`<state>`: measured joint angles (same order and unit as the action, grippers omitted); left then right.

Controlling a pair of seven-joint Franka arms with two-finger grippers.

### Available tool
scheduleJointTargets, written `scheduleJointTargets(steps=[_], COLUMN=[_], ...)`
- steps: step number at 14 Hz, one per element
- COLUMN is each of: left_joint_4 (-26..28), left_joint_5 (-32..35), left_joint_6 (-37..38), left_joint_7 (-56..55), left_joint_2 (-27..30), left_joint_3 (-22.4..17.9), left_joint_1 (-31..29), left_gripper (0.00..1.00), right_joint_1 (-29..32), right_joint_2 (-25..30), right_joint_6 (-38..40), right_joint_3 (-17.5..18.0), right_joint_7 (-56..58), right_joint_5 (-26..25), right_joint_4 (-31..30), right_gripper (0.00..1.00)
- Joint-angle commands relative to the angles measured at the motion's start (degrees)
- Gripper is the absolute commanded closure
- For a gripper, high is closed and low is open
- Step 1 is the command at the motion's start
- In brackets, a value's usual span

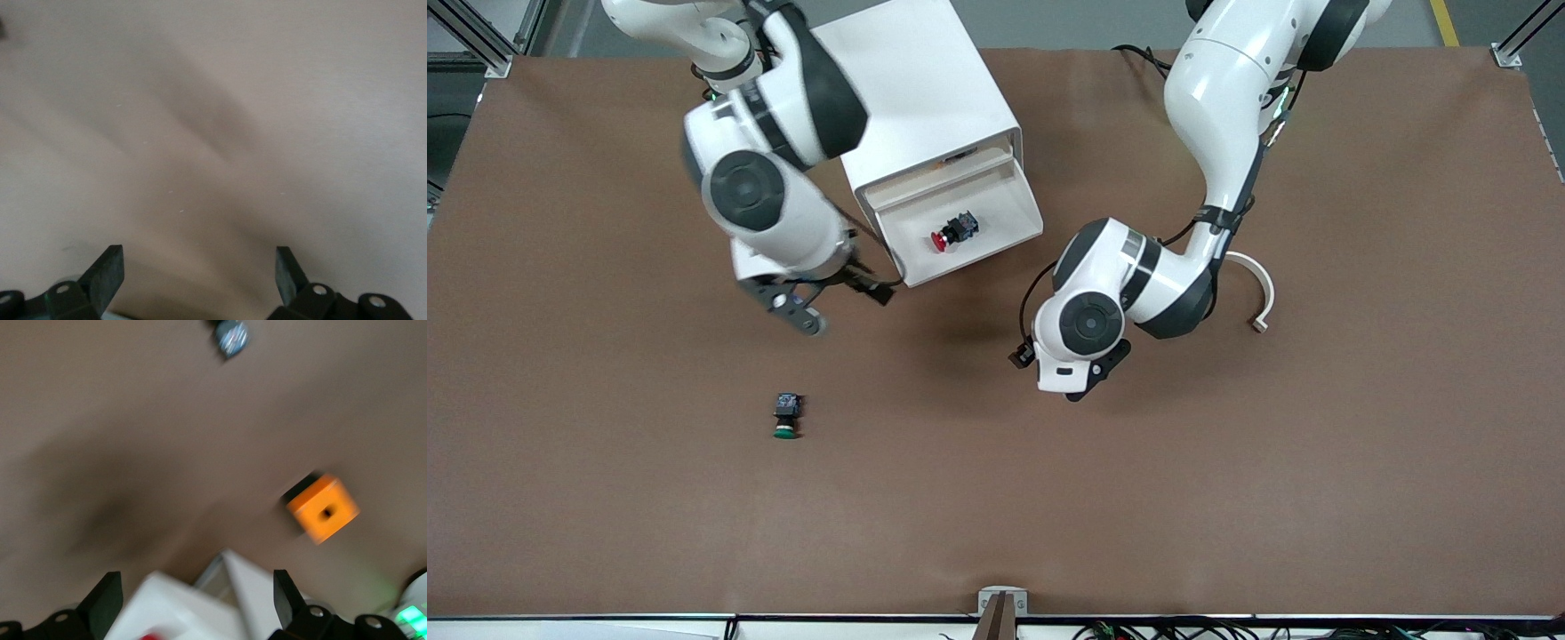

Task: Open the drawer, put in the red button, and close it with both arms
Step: 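Withdraw the right gripper while the left gripper moves to the drawer front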

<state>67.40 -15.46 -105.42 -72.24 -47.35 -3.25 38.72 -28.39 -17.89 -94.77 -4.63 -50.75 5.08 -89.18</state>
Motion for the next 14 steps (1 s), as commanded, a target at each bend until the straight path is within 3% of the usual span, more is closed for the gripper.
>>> scheduleJointTargets(steps=[1, 5, 9, 14], left_joint_4=[2.4, 2.8, 2.8, 2.9], left_joint_5=[3.2, 3.5, 3.2, 2.2], left_joint_6=[-2.2, -2.3, -2.2, -2.0], left_joint_7=[-0.3, -0.3, -0.4, -0.4], left_joint_2=[2.8, 4.2, 3.8, 3.5], left_joint_3=[-0.5, -0.4, -0.1, 1.4], left_joint_1=[2.1, 6.0, 9.8, 13.0], left_gripper=[0.00, 0.00, 0.00, 0.00], right_joint_1=[7.7, 17.4, 23.5, 28.5], right_joint_2=[0.7, 1.9, 4.3, 4.5], right_joint_6=[6.5, 15.3, 19.5, 19.4], right_joint_3=[0.6, 0.5, 0.3, 0.6], right_joint_7=[16.2, 33.8, 48.9, 53.3], right_joint_5=[-2.4, -4.2, -10.5, -10.4], right_joint_4=[4.1, 8.7, 8.8, 8.8], right_gripper=[0.00, 0.00, 0.00, 0.00])
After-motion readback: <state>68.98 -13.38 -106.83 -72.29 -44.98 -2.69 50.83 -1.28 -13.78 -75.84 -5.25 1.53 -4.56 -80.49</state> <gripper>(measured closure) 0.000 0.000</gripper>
